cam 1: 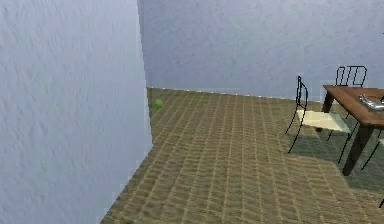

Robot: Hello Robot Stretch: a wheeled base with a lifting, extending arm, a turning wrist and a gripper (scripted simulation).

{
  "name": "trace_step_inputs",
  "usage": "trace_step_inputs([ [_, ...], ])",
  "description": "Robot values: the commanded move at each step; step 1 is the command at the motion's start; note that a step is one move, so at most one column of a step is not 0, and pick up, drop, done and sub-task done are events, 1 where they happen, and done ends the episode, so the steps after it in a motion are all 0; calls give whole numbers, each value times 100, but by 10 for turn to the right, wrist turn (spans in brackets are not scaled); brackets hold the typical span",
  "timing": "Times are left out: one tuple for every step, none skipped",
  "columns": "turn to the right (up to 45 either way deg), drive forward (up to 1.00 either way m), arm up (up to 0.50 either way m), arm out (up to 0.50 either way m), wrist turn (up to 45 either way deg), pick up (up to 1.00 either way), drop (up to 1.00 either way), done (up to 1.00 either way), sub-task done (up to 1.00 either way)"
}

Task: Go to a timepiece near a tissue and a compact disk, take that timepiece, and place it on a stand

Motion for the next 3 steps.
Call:
trace_step_inputs([
  [-30, 0, 0, 0, 0, 0, 0, 0, 0],
  [0, 100, 0, 0, 0, 0, 0, 0, 0],
  [0, 100, 0, 0, 0, 0, 0, 0, 0],
])
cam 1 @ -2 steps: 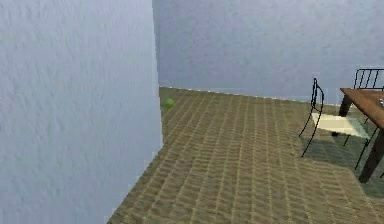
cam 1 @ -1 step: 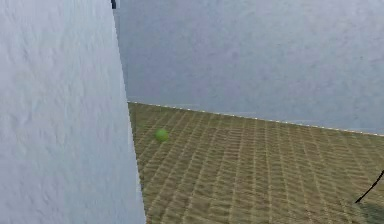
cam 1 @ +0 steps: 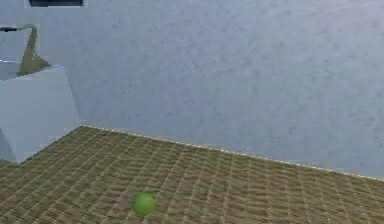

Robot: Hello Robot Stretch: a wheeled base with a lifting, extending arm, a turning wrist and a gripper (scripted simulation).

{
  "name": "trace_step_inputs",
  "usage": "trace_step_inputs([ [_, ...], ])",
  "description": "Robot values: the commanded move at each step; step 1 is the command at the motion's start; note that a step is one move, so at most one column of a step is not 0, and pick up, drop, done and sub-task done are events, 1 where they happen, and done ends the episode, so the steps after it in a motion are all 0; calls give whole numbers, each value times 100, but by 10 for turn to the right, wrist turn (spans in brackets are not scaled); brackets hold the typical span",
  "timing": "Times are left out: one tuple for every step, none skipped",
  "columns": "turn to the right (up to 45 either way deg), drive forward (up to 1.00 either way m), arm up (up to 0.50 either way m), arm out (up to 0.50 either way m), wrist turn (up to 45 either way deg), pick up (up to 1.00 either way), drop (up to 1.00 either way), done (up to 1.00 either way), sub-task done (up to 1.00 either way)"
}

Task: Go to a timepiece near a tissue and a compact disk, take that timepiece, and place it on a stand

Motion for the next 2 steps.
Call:
trace_step_inputs([
  [60, 0, 0, 0, 0, 0, 0, 0, 0],
  [0, 10, 0, 0, 0, 0, 0, 0, 0],
])
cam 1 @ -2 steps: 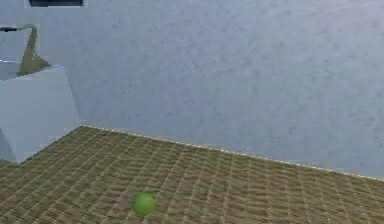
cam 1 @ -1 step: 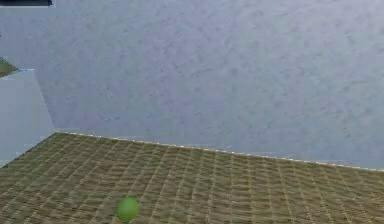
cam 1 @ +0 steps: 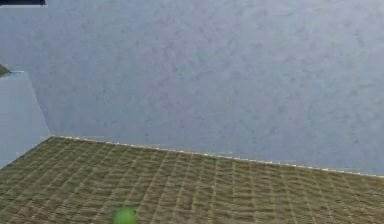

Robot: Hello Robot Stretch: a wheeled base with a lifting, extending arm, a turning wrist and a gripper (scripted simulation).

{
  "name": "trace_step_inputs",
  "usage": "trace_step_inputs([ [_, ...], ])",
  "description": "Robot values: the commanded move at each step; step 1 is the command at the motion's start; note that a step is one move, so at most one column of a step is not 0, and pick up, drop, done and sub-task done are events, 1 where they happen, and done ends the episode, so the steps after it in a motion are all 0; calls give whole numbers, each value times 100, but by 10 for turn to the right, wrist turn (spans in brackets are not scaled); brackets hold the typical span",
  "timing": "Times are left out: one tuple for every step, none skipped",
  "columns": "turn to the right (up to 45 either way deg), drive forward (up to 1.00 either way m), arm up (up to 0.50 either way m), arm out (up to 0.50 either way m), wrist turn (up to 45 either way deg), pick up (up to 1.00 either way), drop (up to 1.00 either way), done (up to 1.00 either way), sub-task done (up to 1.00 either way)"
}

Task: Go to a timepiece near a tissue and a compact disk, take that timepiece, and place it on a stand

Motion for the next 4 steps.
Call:
trace_step_inputs([
  [-240, 0, 0, 0, 0, 0, 0, 0, 0],
  [0, 50, 0, 0, 0, 0, 0, 0, 0],
  [-450, 0, 0, 0, 0, 0, 0, 0, 0],
  [-30, 0, 0, 0, 0, 0, 0, 0, 0],
])
